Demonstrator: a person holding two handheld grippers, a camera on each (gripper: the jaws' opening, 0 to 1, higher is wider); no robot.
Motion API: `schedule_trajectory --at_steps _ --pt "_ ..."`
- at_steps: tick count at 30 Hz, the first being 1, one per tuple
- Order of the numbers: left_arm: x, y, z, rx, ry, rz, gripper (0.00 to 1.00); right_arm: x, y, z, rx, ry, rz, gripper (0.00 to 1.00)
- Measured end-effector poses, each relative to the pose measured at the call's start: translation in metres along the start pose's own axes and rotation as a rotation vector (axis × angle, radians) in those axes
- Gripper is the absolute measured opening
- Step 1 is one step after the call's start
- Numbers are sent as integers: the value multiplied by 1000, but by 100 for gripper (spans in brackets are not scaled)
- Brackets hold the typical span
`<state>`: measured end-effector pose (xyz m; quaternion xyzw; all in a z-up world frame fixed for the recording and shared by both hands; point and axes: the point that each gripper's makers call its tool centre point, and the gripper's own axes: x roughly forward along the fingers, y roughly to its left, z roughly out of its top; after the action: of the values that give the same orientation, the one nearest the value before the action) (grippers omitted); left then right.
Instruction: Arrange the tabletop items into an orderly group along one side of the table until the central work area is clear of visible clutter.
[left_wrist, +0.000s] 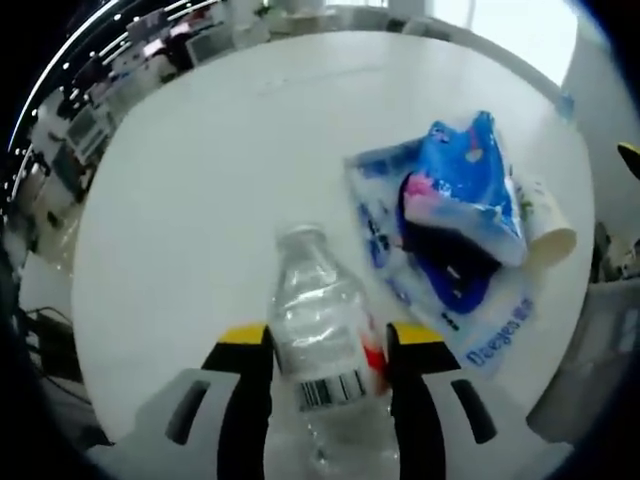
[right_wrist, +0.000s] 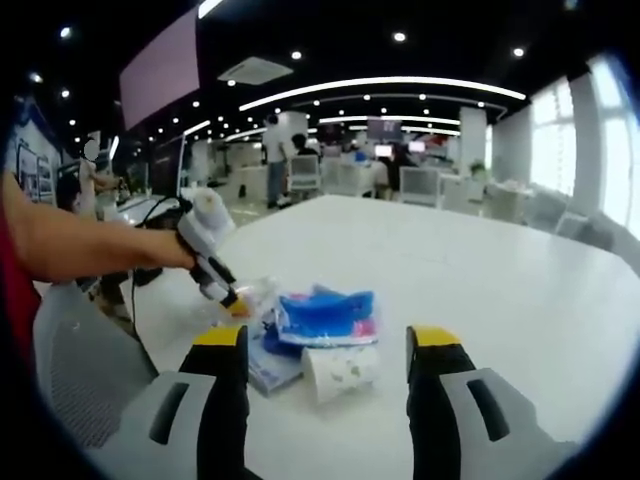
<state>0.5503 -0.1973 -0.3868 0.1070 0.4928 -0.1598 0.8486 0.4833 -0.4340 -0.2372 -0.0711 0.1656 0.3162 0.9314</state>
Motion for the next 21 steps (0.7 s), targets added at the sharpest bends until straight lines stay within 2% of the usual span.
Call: schedule_trajectory --at_steps 11,21 --pt "-2 2 1 7 -19 0 39 2 3 -4 -12 20 13 65" --pt "-2 3 1 -3 -32 -14 38 5 14 -8 -12 34 65 70"
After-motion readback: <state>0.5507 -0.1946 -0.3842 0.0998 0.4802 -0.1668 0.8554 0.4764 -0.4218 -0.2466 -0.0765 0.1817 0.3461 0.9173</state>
